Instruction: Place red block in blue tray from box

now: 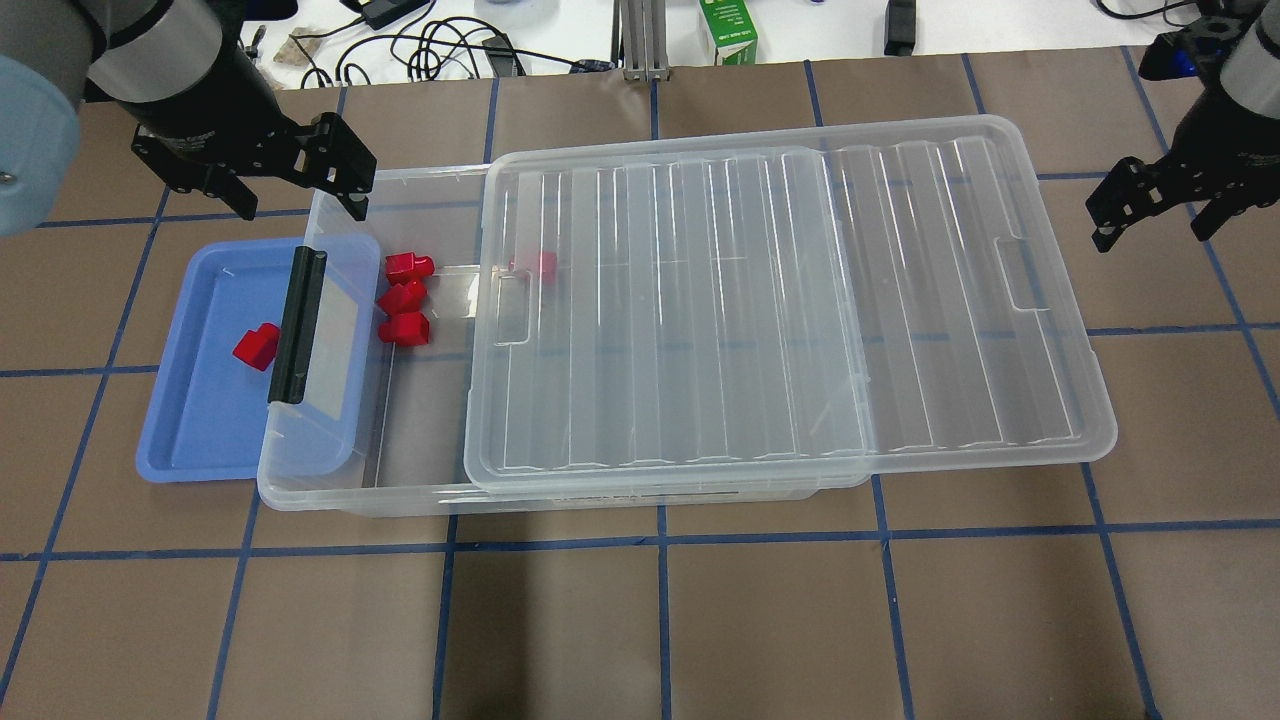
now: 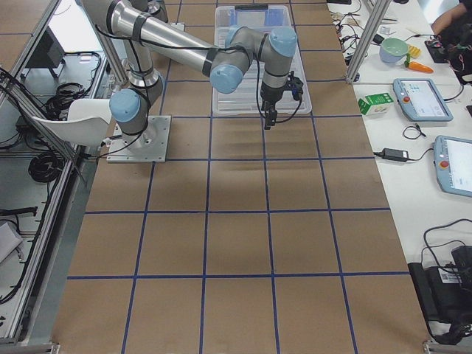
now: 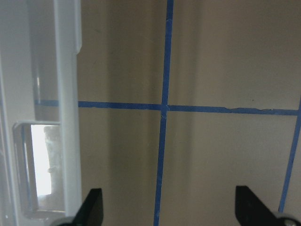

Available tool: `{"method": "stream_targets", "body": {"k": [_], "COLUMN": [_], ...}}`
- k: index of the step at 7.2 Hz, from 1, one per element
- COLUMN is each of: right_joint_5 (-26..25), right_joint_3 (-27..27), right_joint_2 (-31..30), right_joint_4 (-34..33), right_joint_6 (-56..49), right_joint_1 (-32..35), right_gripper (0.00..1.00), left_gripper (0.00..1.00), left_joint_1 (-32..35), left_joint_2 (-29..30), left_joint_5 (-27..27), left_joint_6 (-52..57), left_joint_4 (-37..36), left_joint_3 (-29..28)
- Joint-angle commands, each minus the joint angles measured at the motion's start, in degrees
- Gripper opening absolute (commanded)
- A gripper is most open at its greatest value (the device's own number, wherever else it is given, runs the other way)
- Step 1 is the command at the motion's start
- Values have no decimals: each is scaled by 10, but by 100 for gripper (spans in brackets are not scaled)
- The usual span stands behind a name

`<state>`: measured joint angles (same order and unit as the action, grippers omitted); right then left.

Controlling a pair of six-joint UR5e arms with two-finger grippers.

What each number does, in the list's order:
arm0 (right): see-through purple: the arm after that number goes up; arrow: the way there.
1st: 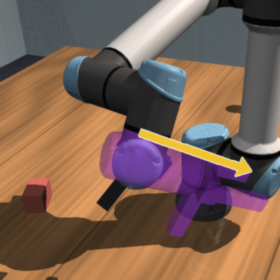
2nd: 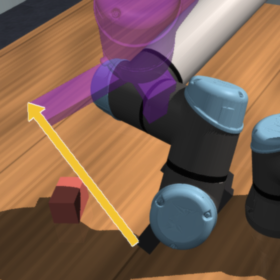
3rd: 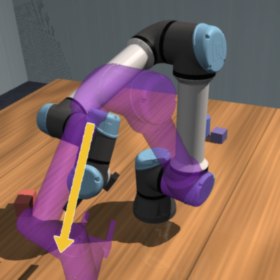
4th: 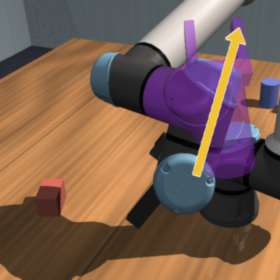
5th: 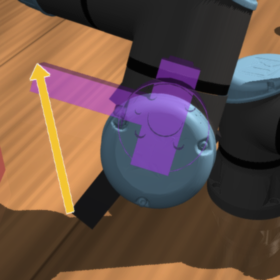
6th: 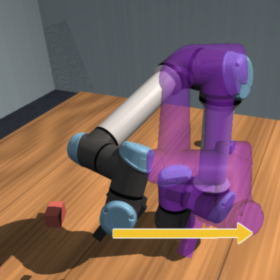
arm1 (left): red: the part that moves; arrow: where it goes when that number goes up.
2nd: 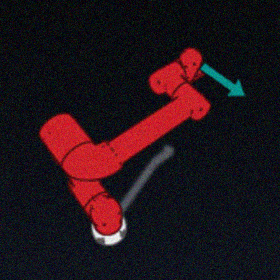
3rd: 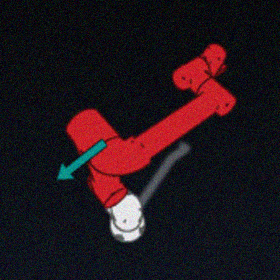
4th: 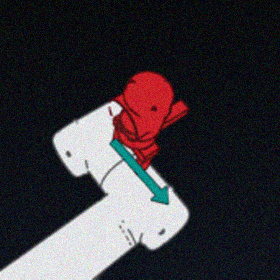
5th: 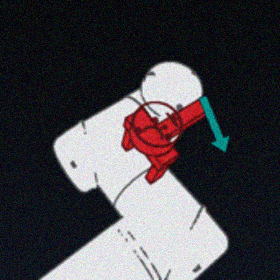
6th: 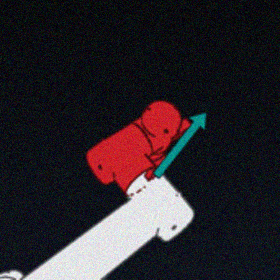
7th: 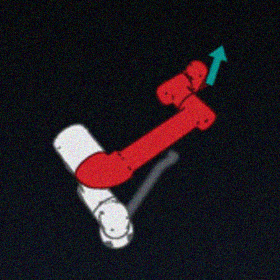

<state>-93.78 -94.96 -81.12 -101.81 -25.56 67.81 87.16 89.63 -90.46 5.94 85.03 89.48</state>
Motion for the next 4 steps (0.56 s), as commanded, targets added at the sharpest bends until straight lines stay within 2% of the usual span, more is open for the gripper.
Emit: {"method": "stream_targets", "body": {"k": [1,4], "right_joint_5": [1,3], "right_joint_3": [-24,-46], "right_joint_2": [15,15], "right_joint_4": [-28,-52], "right_joint_6": [-2,3], "right_joint_1": [-1,0], "right_gripper": [100,100], "left_gripper": [100,100], "left_joint_1": [-1,-1], "left_joint_2": [-1,-5], "left_joint_5": [2,3], "left_joint_6": [-1,-1], "left_joint_4": [1,1], "left_joint_3": [0,8]}}
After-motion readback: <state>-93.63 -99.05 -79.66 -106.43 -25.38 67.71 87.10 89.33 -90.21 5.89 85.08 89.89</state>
